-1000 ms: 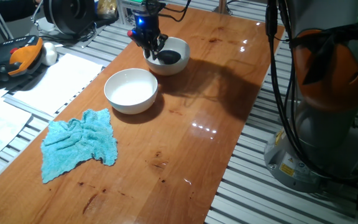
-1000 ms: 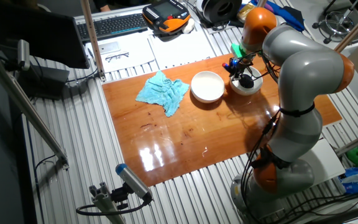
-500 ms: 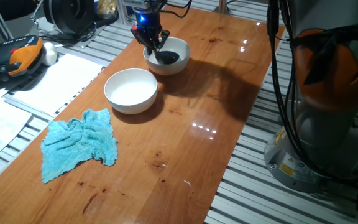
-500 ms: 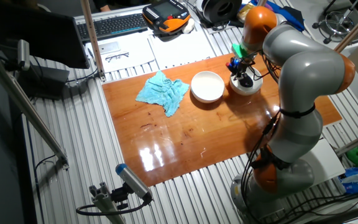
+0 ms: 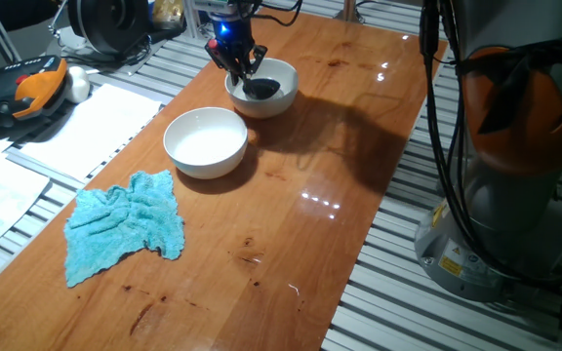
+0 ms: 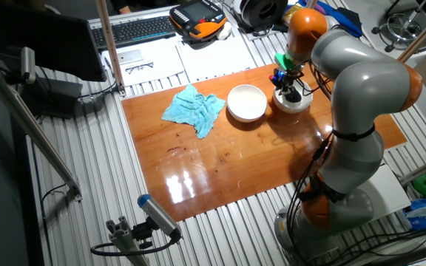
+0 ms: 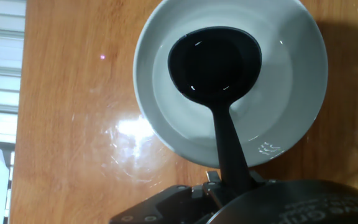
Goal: Scoop water with a large spoon from one bowl to another
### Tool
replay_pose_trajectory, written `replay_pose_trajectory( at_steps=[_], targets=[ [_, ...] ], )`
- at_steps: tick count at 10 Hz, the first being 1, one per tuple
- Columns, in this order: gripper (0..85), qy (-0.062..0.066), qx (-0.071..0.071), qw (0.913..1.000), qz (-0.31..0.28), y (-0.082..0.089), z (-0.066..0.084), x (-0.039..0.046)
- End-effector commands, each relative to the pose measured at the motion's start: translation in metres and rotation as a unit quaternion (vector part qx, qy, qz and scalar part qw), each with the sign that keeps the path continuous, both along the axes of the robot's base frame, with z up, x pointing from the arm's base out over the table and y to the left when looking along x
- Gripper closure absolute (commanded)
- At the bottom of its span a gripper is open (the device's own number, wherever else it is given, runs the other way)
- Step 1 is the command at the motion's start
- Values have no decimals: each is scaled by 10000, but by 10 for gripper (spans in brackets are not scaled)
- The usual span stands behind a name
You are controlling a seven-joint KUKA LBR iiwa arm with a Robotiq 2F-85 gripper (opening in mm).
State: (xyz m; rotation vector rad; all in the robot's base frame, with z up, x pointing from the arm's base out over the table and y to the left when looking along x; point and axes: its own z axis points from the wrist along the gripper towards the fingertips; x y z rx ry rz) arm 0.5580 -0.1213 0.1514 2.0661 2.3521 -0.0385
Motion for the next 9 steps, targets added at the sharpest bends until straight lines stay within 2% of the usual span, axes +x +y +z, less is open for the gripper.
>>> replay_pose_trajectory(
  at_steps=[1,5,9],
  targets=[
    [850,3,-26,10000,0,0,9,3],
    [850,29,-86,9999,99,-38,75,35],
    [850,35,-86,9999,60,-3,50,49]
  ],
)
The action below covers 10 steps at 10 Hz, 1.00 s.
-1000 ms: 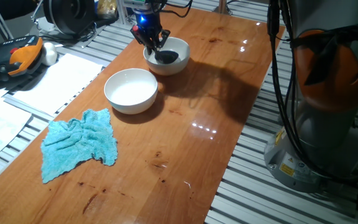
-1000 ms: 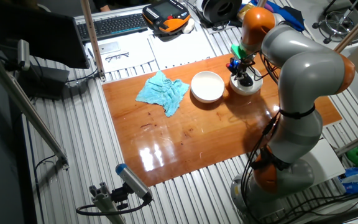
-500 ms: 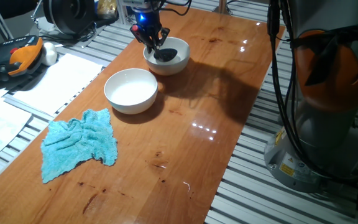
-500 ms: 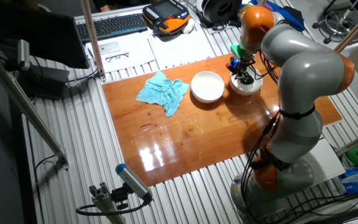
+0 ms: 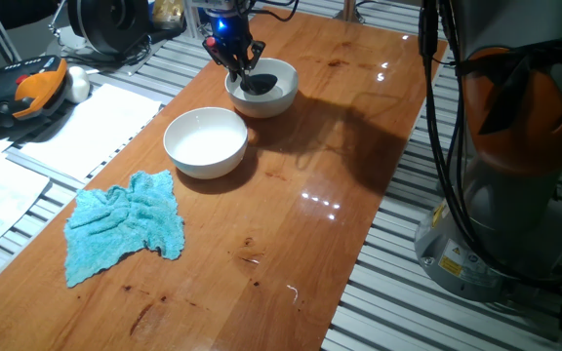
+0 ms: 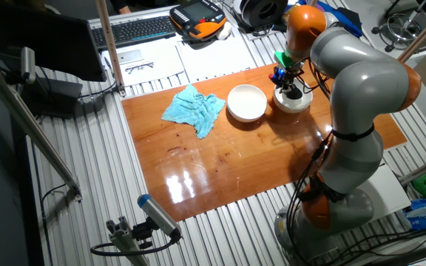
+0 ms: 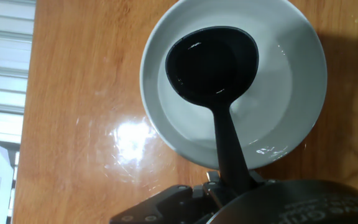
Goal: Scoop water with a large spoon from one bowl to another
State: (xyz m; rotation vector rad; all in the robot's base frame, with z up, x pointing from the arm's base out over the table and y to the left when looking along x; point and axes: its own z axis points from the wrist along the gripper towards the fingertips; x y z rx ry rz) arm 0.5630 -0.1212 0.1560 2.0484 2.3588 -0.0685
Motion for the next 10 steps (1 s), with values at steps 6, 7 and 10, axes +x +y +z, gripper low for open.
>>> replay_pose_trajectory(
  at_steps=[6,7,10],
  targets=[
    [850,66,-16,9999,77,-11,0,-2],
    [850,-4,14,10000,42,-12,3,-1],
    [850,451,-203,9988,-42,-1,8,4]
  ],
)
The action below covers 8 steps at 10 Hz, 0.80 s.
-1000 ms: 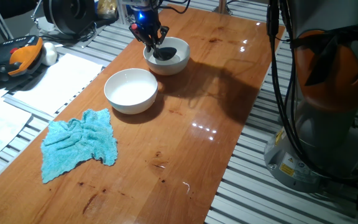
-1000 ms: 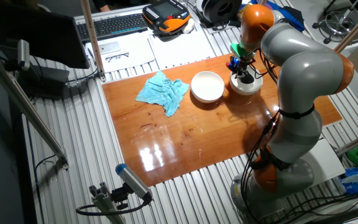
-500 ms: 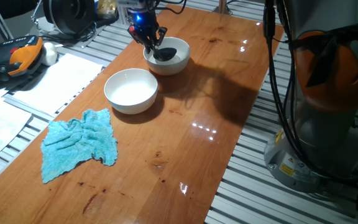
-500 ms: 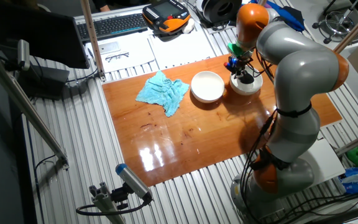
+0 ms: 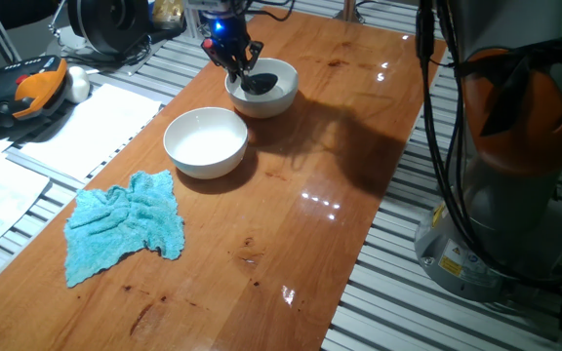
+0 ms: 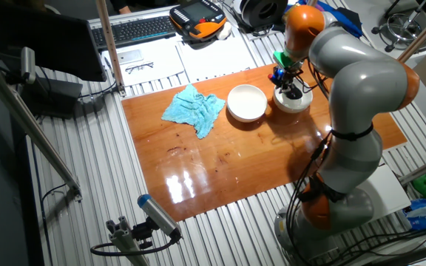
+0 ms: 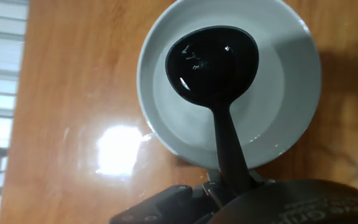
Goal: Scoop water with a large spoon from one bowl to another
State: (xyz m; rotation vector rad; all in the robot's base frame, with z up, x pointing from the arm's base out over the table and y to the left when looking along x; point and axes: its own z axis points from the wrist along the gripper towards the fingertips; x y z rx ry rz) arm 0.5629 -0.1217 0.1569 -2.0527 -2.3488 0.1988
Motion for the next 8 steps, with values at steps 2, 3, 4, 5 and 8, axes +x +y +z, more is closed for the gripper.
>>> replay_pose_trajectory(
  at_steps=[2,3,4,5,8],
  targets=[
    [850,209,-10,9998,-10,-13,-22,-29],
    [850,223,-42,9997,-28,5,-90,-37],
    [850,223,-65,9997,-28,3,-139,-36],
    [850,225,-62,9997,-5,-6,-177,-24],
    [850,250,-51,9997,23,-2,-262,1]
  ],
)
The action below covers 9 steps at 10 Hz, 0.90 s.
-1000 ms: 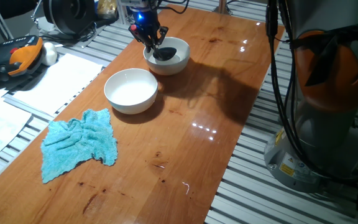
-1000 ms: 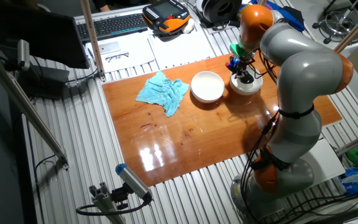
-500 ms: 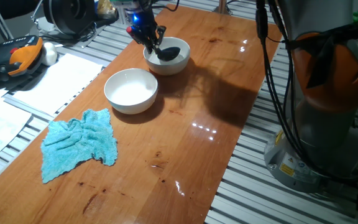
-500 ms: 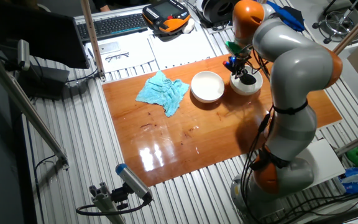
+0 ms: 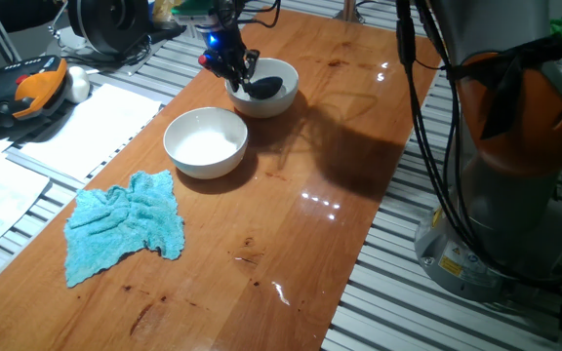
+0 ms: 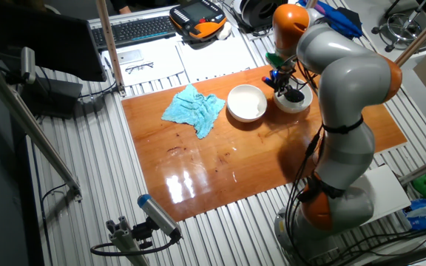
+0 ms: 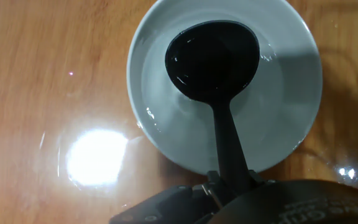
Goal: Scoop water with a large spoon from one bowl to another
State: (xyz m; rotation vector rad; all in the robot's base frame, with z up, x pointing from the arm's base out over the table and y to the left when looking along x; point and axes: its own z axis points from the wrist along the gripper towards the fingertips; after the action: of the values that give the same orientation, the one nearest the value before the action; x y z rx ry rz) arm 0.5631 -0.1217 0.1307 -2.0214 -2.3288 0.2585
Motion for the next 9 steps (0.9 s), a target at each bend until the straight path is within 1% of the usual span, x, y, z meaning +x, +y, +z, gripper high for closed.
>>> replay_pose_trajectory(
  at_steps=[1,2,3,4,6,7,9],
  targets=[
    [850,1,27,10000,5,2,-5,3],
    [850,-6,66,10000,6,12,-9,8],
    [850,-70,138,9999,-19,28,-17,12],
    [850,-101,153,9998,-24,34,-19,16],
    [850,-211,201,9996,-62,39,0,31],
    [850,-353,272,9989,-123,38,12,41],
    [850,-808,445,9954,-252,15,34,42]
  ],
)
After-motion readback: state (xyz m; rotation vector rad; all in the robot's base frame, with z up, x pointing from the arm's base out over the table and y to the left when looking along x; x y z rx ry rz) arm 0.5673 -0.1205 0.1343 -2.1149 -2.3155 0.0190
